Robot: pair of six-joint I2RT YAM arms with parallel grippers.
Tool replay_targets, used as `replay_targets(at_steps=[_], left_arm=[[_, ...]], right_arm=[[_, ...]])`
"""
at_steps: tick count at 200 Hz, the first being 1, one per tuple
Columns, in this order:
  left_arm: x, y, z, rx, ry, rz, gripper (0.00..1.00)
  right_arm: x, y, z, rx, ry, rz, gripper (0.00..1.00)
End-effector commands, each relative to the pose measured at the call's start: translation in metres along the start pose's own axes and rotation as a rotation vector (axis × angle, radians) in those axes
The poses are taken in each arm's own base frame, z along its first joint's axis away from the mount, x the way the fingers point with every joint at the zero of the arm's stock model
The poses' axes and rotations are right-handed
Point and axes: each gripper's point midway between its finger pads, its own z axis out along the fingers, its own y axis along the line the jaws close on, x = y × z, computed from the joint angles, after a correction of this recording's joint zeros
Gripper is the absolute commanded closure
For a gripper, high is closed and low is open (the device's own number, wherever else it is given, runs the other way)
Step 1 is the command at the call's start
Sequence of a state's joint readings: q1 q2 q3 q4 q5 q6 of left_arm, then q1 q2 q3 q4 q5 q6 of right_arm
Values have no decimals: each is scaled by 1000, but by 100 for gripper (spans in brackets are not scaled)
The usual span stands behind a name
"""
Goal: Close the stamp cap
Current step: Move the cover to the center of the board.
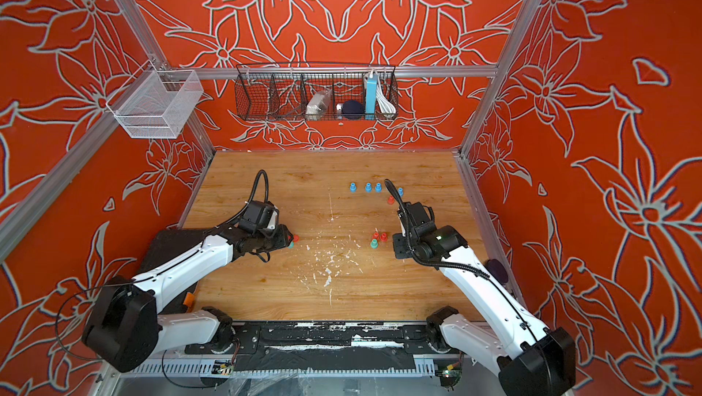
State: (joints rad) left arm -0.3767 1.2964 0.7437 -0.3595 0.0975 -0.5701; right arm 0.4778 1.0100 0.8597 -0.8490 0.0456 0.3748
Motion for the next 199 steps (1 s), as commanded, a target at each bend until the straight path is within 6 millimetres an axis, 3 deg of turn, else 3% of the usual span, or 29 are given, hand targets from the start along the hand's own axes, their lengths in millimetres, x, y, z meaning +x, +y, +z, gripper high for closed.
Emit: replay_targets(at_steps=[1, 75, 199], left_arm=[[-17, -12, 5, 7, -45, 9, 54], [-21, -23, 33, -5, -6, 24, 55], [-11, -20, 66, -30, 49, 29, 56]], right_arm=[[-1, -2, -1, 11, -25, 12, 55], [-2, -1, -6, -1, -50, 17, 55], [-4, -1, -8, -6, -67, 22, 54]])
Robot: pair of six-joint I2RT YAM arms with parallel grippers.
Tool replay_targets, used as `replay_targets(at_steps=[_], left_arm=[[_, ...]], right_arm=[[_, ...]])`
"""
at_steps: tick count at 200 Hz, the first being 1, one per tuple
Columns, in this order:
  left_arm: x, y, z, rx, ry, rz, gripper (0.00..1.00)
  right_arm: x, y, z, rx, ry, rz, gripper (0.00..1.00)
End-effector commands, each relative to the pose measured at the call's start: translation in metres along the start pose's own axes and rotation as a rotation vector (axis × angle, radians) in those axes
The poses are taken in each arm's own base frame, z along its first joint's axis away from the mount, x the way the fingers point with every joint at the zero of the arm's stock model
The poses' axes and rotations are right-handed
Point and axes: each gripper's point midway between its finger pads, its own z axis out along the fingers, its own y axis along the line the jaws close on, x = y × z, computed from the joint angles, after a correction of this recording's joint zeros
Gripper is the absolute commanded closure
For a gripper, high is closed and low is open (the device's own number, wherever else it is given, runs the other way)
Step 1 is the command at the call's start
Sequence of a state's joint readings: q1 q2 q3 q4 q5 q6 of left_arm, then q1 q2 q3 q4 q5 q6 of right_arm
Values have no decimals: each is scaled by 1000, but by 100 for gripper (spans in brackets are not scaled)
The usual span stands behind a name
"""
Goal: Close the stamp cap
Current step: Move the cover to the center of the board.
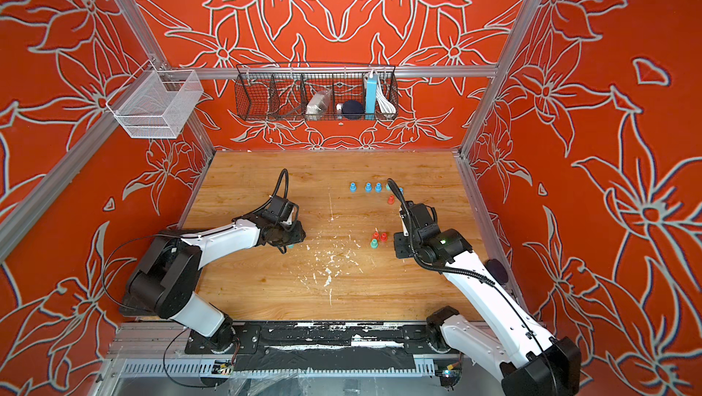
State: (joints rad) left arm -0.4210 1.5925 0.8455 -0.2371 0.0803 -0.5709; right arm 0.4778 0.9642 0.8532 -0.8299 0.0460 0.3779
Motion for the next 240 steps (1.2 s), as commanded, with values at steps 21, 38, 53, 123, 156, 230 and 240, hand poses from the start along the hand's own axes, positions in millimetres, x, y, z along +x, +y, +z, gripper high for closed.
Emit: replay_targets(at_steps=[21, 38, 53, 123, 156, 230, 240], left_arm=[[-6, -7, 9, 4, -5, -1, 56], [-5, -8, 13, 3, 4, -1, 56], [-3, -9, 16, 0, 11, 2, 56], [23, -40, 36, 18, 59, 37, 56], [30, -75, 47, 49, 71, 73, 56], [24, -123, 51, 82, 76, 139, 56], [22, -126, 47, 88, 72, 145, 56]], right_arm=[[1, -2, -1, 10, -16, 13, 54], [1, -3, -2, 11, -20, 14, 54], [1, -3, -2, 9, -23, 15, 54], [0, -2, -5, 5, -35, 18, 54], [0, -3, -6, 6, -40, 21, 54], [0, -3, -5, 6, -40, 21, 53], [0, -3, -5, 6, -39, 20, 53]])
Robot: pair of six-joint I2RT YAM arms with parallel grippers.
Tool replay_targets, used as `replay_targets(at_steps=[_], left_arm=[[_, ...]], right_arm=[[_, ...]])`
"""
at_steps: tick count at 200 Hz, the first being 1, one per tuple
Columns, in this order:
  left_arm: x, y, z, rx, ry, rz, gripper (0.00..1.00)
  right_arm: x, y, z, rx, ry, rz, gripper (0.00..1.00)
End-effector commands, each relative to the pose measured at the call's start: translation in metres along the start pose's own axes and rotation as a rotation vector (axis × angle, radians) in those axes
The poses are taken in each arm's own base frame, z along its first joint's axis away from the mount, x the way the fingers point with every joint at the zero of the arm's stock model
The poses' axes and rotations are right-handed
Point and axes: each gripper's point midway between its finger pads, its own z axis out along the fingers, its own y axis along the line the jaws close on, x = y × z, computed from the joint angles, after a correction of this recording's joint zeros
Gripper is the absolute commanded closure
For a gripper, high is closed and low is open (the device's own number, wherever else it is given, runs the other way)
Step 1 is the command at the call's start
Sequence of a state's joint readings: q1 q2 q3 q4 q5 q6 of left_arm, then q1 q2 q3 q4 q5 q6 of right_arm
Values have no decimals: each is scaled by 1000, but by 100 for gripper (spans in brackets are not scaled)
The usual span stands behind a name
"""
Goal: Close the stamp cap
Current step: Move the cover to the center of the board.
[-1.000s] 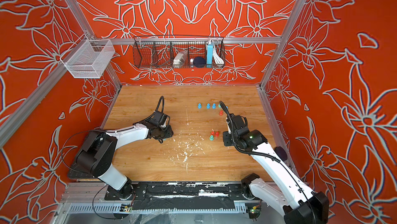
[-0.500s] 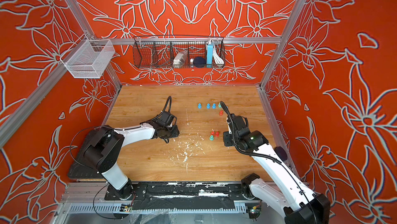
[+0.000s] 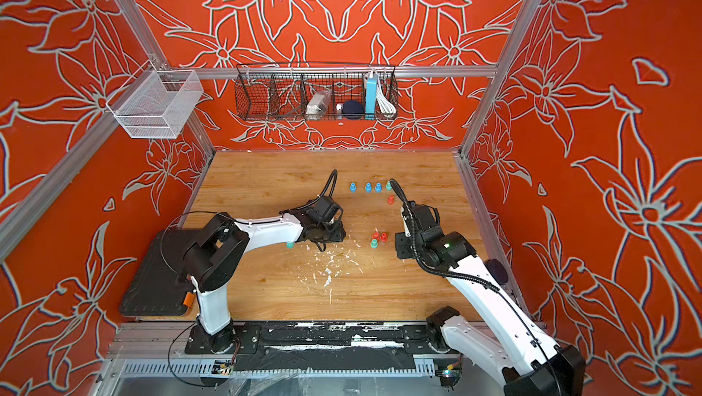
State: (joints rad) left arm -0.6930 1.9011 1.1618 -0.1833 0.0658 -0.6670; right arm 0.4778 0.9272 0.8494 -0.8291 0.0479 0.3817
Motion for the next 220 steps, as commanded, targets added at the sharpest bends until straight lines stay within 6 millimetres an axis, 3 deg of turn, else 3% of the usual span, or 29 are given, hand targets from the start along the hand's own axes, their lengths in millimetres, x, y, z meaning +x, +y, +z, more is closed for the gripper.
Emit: replay_targets(at_steps=[1, 72, 130, 199, 220], left_arm=[[4, 4, -3, -32, 30, 0, 56], [-9, -15, -35, 31, -16, 14, 56], [-15, -22, -107, 84, -108, 58, 56], [5, 44, -211, -79, -145, 164, 55], [8, 70, -233, -112, -163, 157, 54]], right_arm=[[1, -2, 2, 13, -8, 13, 53], [4, -4, 5, 30, 11, 9, 53], [7, -7, 12, 57, 54, -1, 53], [0, 2, 39, 56, 125, -27, 53], [-5, 4, 52, 67, 160, -45, 51]])
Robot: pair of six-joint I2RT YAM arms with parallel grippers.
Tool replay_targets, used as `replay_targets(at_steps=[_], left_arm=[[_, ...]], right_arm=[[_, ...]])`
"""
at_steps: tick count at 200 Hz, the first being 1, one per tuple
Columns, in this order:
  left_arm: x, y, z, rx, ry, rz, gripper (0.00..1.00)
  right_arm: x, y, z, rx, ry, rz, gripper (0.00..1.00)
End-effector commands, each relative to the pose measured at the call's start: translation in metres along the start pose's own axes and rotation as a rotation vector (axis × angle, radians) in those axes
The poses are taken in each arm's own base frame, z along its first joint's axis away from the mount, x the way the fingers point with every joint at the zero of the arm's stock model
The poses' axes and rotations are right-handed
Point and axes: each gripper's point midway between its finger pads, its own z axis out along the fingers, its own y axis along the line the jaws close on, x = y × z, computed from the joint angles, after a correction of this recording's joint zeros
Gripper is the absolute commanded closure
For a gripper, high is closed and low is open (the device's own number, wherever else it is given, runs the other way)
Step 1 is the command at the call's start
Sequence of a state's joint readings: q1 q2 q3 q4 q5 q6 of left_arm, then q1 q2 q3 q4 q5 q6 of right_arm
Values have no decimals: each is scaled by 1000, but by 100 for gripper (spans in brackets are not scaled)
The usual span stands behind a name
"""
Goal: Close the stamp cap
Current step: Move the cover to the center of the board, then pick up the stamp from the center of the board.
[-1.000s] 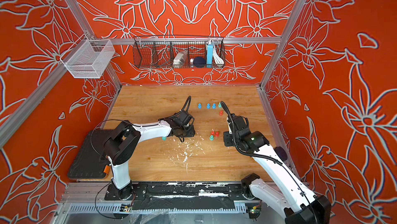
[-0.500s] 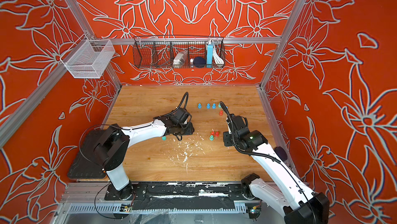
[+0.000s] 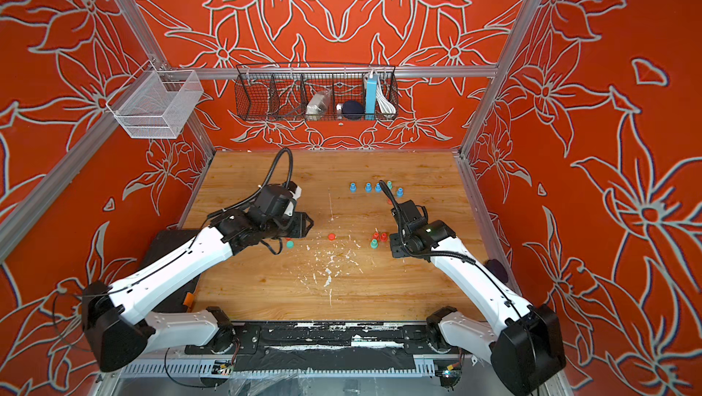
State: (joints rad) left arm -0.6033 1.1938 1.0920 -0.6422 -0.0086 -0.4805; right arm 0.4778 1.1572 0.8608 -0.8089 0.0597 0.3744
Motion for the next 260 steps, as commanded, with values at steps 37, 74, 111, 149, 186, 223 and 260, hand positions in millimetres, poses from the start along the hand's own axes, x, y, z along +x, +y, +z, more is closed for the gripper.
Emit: replay_targets(at_steps=[37, 74, 111, 149, 186, 223, 260], left_arm=[[37, 67, -33, -138, 78, 68, 54], [59, 92, -24, -139, 81, 36, 54], [53, 96, -33, -159, 33, 42, 54], [51, 98, -34, -174, 25, 44, 54], [51, 99, -34, -174, 26, 43, 54], [50, 100, -34, -175, 24, 38, 54], [50, 101, -33, -171, 25, 29, 54]], right_arm=[[-35, 11, 20, 15, 3, -34, 49], [-49, 17, 29, 20, 24, -50, 49], [-58, 20, 41, 31, 48, -60, 49], [-57, 22, 60, 36, 84, -59, 51], [-55, 25, 77, 40, 120, -56, 53], [-57, 26, 86, 42, 132, -62, 57], [-61, 29, 91, 40, 135, -67, 58]])
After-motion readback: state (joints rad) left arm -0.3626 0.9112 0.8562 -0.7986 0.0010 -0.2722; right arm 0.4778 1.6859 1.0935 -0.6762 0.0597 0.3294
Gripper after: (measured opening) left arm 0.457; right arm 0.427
